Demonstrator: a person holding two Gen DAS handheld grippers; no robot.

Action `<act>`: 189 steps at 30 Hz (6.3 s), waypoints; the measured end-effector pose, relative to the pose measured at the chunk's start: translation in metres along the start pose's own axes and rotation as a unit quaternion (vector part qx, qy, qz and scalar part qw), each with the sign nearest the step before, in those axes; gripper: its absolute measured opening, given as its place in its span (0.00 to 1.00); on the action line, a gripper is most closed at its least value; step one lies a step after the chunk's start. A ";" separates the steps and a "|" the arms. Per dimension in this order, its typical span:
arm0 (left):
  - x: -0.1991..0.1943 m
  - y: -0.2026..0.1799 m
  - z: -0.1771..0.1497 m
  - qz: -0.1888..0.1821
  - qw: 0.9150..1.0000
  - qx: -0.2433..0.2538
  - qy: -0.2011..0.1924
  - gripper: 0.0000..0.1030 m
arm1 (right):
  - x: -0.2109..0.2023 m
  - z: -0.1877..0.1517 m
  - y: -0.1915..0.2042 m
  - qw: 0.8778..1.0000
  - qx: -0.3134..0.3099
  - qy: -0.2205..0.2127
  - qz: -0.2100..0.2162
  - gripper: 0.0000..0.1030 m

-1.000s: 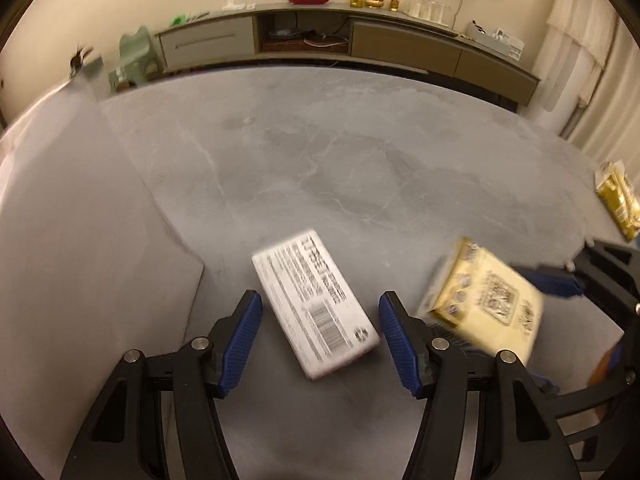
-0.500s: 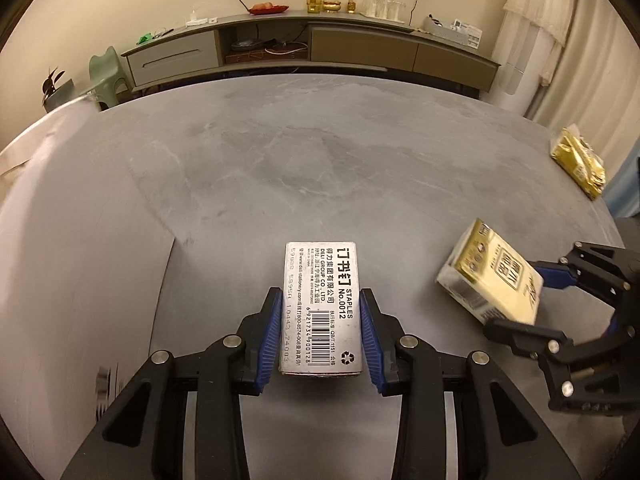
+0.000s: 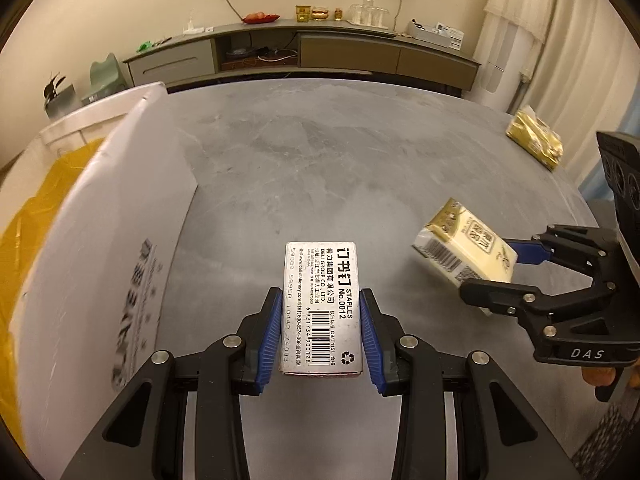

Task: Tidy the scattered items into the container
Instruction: 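Carry the tissue pack and staples box with both grippers over the box, then lower both grippers into the box and open them, releasing tissue pack and staples box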

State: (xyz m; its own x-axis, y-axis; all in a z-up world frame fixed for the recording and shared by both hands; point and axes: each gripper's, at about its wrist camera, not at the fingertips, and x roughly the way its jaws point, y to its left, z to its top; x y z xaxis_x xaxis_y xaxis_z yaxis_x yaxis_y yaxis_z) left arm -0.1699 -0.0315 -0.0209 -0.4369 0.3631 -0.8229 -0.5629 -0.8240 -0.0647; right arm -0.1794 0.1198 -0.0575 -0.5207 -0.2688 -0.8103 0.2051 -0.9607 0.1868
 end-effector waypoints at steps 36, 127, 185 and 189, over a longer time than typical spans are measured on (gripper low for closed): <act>-0.124 0.005 -0.080 -0.041 0.997 -0.024 -0.061 0.38 | -0.043 -0.064 0.106 0.999 -0.018 -0.037 0.033 0.53; -0.170 0.256 -0.009 0.011 0.988 -0.084 -0.127 0.38 | -0.020 0.124 0.282 0.989 -0.120 -0.063 0.061 0.53; -0.023 0.290 0.061 0.058 0.996 -0.034 0.050 0.43 | 0.111 0.165 0.263 0.975 -0.212 0.073 -0.007 0.54; -0.033 0.290 0.059 0.055 0.997 -0.036 0.044 0.43 | 0.094 0.165 0.258 0.977 -0.203 0.062 -0.006 0.54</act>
State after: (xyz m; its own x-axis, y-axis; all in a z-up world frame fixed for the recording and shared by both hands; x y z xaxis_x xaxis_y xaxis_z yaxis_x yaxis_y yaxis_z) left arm -0.3603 -0.2566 0.0212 -0.4278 0.2312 -0.8738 -0.4617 -0.8870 -0.0087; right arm -0.3122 -0.1648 0.0057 -0.4250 -0.2230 -0.8773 0.5251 -0.8502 -0.0383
